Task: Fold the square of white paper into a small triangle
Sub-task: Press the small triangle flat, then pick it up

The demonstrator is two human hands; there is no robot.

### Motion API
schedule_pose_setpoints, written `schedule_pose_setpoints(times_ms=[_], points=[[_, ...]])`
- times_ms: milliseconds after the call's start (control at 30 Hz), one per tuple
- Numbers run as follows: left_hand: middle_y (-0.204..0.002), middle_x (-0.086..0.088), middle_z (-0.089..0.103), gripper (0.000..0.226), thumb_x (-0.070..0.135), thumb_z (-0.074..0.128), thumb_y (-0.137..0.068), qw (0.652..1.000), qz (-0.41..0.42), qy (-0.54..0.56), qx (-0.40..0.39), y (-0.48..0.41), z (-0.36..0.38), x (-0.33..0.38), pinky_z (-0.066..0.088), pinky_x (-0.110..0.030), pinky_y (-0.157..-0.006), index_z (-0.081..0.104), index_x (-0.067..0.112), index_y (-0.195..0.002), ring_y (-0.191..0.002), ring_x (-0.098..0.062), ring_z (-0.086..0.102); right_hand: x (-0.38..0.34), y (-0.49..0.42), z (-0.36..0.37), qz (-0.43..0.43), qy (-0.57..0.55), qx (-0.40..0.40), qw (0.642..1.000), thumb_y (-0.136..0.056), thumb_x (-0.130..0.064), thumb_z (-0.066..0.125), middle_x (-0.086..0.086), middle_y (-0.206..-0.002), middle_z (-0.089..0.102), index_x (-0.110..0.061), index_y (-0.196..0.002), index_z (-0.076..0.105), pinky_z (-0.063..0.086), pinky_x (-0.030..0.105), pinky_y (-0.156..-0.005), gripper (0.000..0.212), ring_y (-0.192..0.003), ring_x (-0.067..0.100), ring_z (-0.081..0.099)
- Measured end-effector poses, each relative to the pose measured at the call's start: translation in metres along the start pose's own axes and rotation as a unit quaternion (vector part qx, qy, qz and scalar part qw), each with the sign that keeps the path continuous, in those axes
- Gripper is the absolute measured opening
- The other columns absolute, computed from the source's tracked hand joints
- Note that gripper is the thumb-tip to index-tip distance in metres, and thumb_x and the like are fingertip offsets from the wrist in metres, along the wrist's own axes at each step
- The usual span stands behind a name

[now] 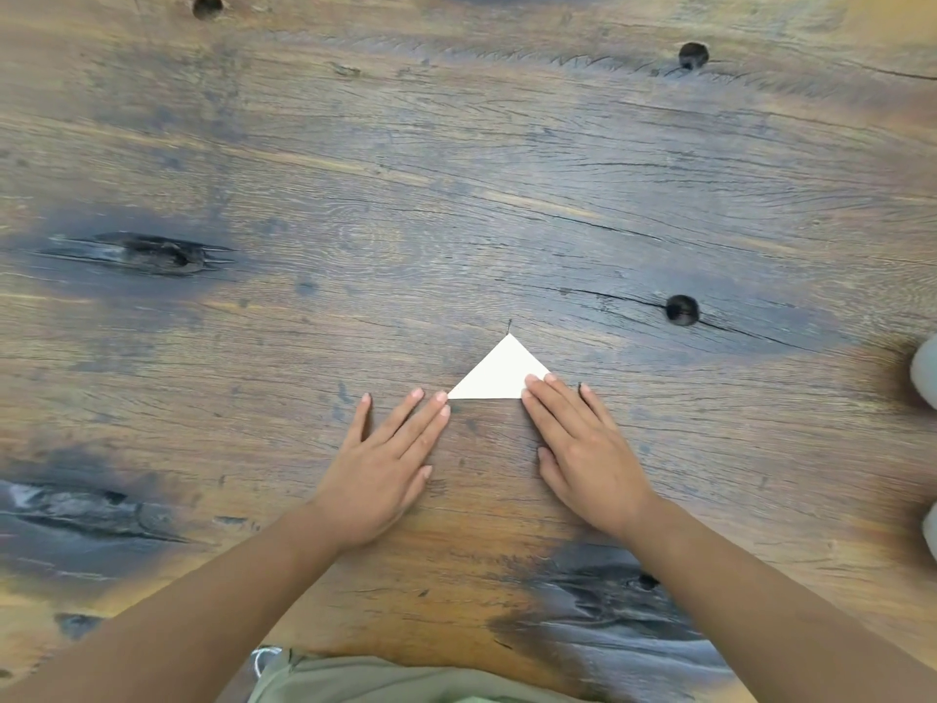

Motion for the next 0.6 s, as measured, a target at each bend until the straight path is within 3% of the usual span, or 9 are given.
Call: schedule_pose_setpoints(times_ms=[133, 233, 367, 600], points=[[-0.155, -0.009, 0.042, 0.058, 0.037, 0.031, -0.100, 0.996, -0.035, 0.061, 0.051, -0.015, -0.025, 0.002, 0.028, -0.061, -0.116, 0.041, 0.009, -0.149, -0.146, -0.025, 0.035, 0.000, -0.002, -0.004, 0.011, -0.007, 0.014, 1.000, -0.097, -0.026, 0.048, 0.002, -0.163, 0.030, -0.012, -0.153, 0.035, 0.019, 0.048, -0.124, 0.059, -0.153, 0.018, 0.021], [-0.164, -0.008, 0.024, 0.063, 0.041, 0.031, -0.101, 0.994, -0.019, 0.084, 0.067, -0.047, -0.036, 0.023, 0.018, -0.059, -0.120, 0.027, 0.009, -0.155, -0.153, -0.022, 0.015, -0.003, -0.006, -0.014, 0.010, -0.021, 0.079, 0.997, -0.096, -0.025, 0.047, 0.005, -0.162, 0.032, -0.008, -0.152, 0.036, 0.021, 0.050, -0.124, 0.059, -0.153, 0.019, 0.022], [-0.168, -0.003, -0.005, 0.073, 0.052, 0.025, -0.103, 0.998, 0.005, 0.039, 0.048, -0.081, -0.029, 0.038, 0.007, -0.061, -0.121, 0.002, 0.012, -0.159, -0.154, -0.019, -0.008, -0.003, -0.024, -0.006, 0.029, 0.021, 0.063, 0.997, -0.099, -0.038, 0.040, 0.006, -0.169, 0.007, -0.009, -0.159, 0.012, 0.010, 0.050, -0.126, 0.073, -0.156, 0.020, 0.002], [-0.168, -0.001, 0.003, 0.077, 0.063, 0.012, -0.100, 0.999, 0.009, 0.020, 0.048, -0.092, -0.008, 0.023, 0.010, -0.065, -0.119, 0.009, 0.014, -0.159, -0.155, -0.020, 0.000, 0.003, -0.037, 0.021, 0.018, 0.096, 0.032, 0.995, -0.102, -0.049, 0.029, 0.010, -0.169, -0.001, -0.006, -0.159, 0.004, 0.012, 0.055, -0.124, 0.076, -0.156, 0.024, -0.001]])
Point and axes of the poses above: each hand's wrist, its own y-axis away from the middle knuckle, its own z-axis out of the palm, x = y × z, the point moved 9 cm from there along -y, towards the middle knuckle
